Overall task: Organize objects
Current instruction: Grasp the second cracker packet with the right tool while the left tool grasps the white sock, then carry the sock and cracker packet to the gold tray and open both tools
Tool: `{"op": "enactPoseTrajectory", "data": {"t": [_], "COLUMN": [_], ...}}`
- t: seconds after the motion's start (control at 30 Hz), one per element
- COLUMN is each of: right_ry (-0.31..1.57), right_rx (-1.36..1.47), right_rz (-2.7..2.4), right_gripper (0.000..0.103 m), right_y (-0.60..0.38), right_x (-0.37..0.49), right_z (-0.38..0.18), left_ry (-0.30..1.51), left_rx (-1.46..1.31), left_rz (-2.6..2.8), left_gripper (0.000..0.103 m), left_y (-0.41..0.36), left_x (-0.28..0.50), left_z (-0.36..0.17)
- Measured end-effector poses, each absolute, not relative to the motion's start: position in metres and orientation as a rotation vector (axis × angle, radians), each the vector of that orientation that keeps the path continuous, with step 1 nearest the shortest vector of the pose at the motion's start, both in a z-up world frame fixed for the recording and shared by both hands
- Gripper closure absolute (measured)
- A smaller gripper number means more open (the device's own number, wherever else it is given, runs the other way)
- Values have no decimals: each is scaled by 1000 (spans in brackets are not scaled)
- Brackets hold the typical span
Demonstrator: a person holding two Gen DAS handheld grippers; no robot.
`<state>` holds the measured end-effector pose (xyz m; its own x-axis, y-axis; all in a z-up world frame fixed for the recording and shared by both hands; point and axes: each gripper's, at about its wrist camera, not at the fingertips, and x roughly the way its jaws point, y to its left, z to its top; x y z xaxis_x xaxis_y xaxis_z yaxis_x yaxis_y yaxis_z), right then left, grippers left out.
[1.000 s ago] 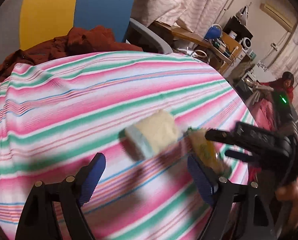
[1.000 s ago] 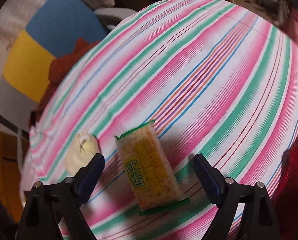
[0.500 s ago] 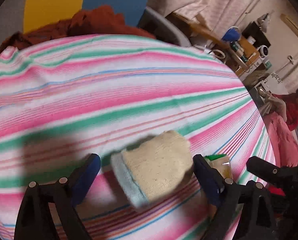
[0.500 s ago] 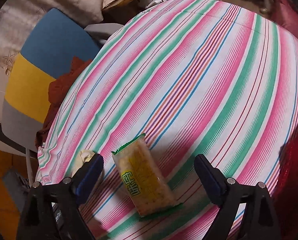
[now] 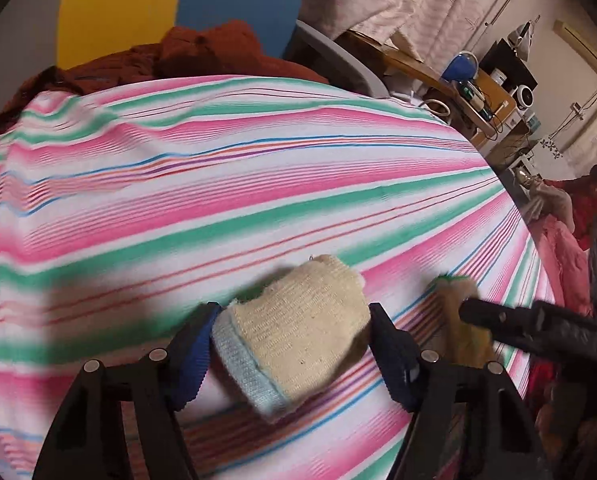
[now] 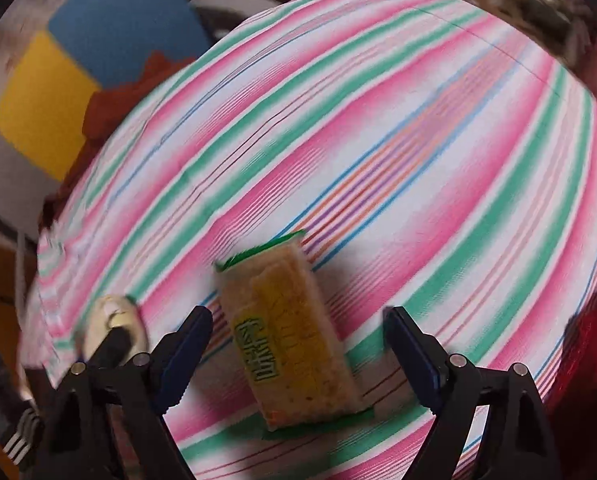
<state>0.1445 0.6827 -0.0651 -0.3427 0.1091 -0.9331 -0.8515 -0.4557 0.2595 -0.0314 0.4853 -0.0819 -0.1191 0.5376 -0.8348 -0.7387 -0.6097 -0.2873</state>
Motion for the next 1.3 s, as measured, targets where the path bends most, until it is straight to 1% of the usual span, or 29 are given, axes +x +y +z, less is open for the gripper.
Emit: {"op": "enactPoseTrajectory", "data": {"t": [0.1, 0.17, 0.23, 0.27, 0.3, 0.33, 0.5, 0.57, 0.67, 0.7, 0.77, 0.9, 1.07, 1.13, 1.2, 1.3], "right_ry": [904, 822, 736, 710, 703, 699, 748, 754, 741, 734, 696, 633, 565, 546, 532, 542], "right_rx": [-1310, -1354, -1388, -1397, -1397, -1396, -1413, -1445, -1485, -1499, -1541, -1579, -1597, -1601, -1602, -1594], "right_rz": [1878, 1884, 1874, 1873, 1893, 1904, 2058, 2144, 2247, 2267, 2264, 2249, 2246, 2246, 2248, 2253], "right_gripper": [16, 24, 38, 42, 50, 53, 54, 54, 54, 54, 54, 54, 54, 54, 54, 54], "right_y": [674, 668, 662, 660, 658, 657, 645, 650, 626, 622, 598, 593, 590, 588, 587, 588], "right_x": [130, 123, 118, 116, 115, 114, 104, 100, 103, 108, 86, 82, 87, 83, 84, 81], "right_z": [-71, -72, -72, -71, -69, -68, -63, -60, -52, -55, -70, -76, -75, -76, -76, -77], "left_ry": [299, 329, 339, 336, 333, 335, 304, 293, 279, 278, 284, 257, 293, 291, 291, 308], "left_rx": [-1199, -1157, -1123, -1111, -1097, -1081, -1052, -1045, -1043, -1037, -1027, -1056, -1044, -1041, -1037, -1029], "left_rz": [1897, 1938, 1973, 1986, 2002, 2020, 2069, 2074, 2076, 2078, 2081, 2062, 2070, 2068, 2065, 2078], "left_gripper": [30, 30, 30, 30, 30, 30, 30, 30, 30, 30, 30, 30, 30, 32, 36, 36], "left_y": [454, 435, 416, 408, 398, 390, 360, 354, 355, 355, 357, 358, 364, 363, 363, 360], "left_x": [-22, -14, -6, -2, 1, 3, 10, 11, 10, 10, 11, 7, 10, 11, 12, 15], "left_z": [-79, -77, -75, -75, -76, -76, -78, -78, -79, -80, -82, -87, -90, -90, -88, -84]}}
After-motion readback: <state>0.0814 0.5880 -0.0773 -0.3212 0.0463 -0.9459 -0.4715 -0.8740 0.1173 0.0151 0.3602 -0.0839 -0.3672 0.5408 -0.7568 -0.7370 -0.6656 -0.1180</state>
